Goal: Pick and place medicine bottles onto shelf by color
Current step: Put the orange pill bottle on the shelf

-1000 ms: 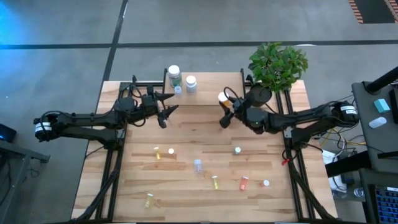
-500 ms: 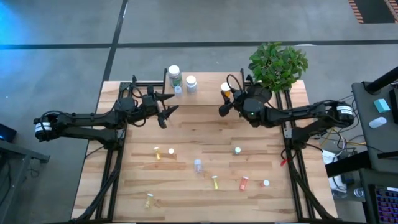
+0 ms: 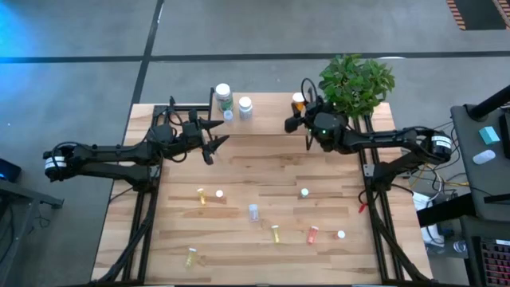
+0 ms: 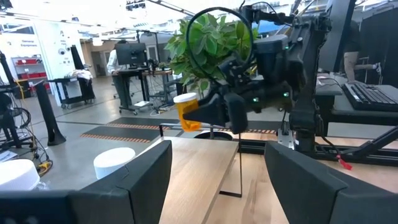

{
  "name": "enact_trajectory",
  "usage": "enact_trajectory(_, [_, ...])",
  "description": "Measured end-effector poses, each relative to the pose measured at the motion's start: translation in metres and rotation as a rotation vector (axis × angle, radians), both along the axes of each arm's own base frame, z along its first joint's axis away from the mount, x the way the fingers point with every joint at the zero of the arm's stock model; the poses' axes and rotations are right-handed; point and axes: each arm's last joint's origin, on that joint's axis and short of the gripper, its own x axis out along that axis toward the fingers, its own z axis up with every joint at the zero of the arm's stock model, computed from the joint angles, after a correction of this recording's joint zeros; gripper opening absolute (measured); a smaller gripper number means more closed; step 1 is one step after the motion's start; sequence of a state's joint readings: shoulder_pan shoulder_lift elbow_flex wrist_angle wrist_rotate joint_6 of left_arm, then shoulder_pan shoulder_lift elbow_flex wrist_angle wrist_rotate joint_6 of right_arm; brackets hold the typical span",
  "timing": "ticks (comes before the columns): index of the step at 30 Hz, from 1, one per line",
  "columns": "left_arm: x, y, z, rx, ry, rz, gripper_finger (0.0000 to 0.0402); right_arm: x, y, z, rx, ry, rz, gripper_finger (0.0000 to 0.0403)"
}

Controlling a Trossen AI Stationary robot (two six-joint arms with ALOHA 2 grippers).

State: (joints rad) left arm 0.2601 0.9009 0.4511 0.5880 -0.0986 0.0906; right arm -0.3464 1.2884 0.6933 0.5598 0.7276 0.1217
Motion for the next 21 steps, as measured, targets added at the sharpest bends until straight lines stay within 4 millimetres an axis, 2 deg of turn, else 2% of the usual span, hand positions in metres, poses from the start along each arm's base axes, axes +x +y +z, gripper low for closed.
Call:
enact_trajectory(5, [0.000,0.000,0.000,0.000,0.001,0.000,0.0240,-0.002,-0.009,-0.003,0.022,-0.020,0.007,0.0189])
enact_trajectory(11, [0.000,0.000,-0.001,0.000,0.003,0.001,0.0240,0.005,-0.022,-0.023,0.059,-0.001,0.001,0.0191])
enact_trajectory(21, [0.000,0.000,-0.005,-0.004,0.016,0.000,0.0240,0.012,-0.035,-0.033,-0.001,-0.028,-0.021,0.0191])
